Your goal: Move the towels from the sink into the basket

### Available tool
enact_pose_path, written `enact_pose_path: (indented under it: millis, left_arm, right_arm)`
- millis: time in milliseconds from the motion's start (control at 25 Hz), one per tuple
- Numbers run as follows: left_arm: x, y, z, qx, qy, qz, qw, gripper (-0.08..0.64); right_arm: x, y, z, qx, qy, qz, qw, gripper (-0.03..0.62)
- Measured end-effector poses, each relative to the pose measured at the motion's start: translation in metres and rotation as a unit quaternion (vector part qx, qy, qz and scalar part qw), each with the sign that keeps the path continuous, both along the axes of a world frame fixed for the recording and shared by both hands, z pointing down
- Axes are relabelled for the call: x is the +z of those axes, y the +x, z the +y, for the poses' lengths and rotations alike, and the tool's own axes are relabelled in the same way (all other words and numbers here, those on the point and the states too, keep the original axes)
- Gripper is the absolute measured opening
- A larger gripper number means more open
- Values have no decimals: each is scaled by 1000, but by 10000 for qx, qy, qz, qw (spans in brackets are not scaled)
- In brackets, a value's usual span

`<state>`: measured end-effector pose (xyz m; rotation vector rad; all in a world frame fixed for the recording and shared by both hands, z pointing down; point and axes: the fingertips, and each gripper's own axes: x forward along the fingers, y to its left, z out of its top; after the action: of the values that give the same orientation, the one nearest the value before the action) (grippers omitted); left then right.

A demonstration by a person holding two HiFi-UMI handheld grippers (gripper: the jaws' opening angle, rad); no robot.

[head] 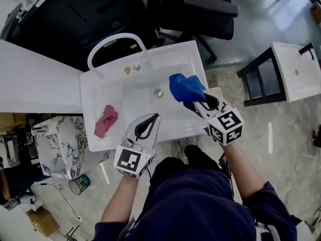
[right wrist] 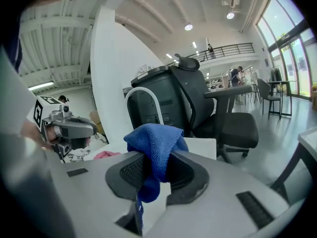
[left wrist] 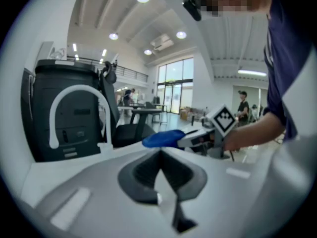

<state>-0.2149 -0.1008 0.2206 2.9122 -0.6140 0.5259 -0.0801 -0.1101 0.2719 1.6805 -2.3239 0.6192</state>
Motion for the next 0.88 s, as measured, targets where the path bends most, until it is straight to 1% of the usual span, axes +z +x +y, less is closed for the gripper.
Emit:
enact_pose_path:
  millis: [120,240,320,440,520,680,880]
  left_arm:
    - [-3,-4,11,259,9,111,9996,3]
    - [-7,-10,25,580,26,86,9983,3]
    - [-8,-14,34,785,54,183,9967,3]
    - [-12,-17,45,1003,44,164,9948,3]
    - [-12,-15,54,1186,26,177,9928,3]
    - [-16,-4,72,1492,68,474,9876,3]
    - [-24,16,92,1755,66,533,9830,3]
  right_arm:
    - [-3,-4,20,296,-27,32,9996,87]
    - [-4,-15,40,591,-49,34,9982,87]
    - [-5,-26,54,734,-57,51,9973,87]
    - [-9,-35,75,925,-70,112,9956,87]
    - [-13,-35,89,1066,-70,165,9941,87]
    - [-22,-29,113,1323,-61,252,9909,87]
    - [-34,-16,139,1600,5,312,9866,87]
